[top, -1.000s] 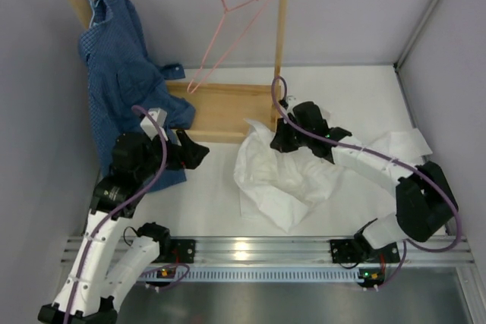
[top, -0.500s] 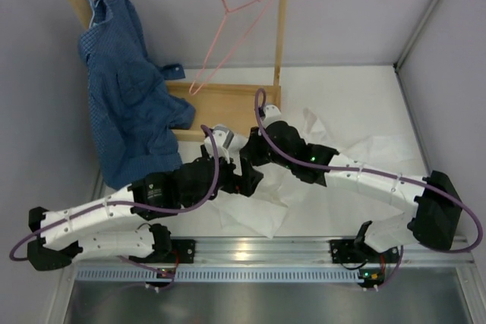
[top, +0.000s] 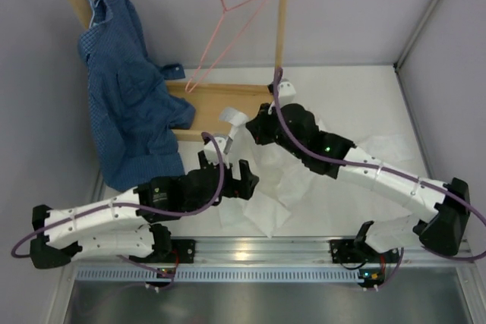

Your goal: Place the shirt on the hanger

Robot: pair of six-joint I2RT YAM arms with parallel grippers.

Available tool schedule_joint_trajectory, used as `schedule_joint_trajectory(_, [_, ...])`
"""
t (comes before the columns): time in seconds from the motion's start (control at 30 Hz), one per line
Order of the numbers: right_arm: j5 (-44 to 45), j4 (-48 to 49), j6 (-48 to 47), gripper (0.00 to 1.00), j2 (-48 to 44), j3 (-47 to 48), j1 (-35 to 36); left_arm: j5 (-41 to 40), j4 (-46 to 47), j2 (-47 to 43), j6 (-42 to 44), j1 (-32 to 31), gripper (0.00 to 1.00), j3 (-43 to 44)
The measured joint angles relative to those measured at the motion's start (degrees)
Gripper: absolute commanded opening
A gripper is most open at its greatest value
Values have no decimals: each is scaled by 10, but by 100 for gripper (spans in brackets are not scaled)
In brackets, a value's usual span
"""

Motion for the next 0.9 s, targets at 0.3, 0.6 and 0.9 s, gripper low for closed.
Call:
schedule_joint_trajectory(0.3, [25, -11, -36, 0, -87, 144, 84, -78, 17, 105, -9, -1, 98, 58])
schedule_joint_trajectory(0.6, [116, -8, -71, 0, -101, 164, 173, -63, 156, 108, 79, -1, 98, 72])
schedule_joint_trajectory(0.9, [206, 3, -98, 0, -153, 115, 211, -15, 208, 84, 174, -1, 98, 68])
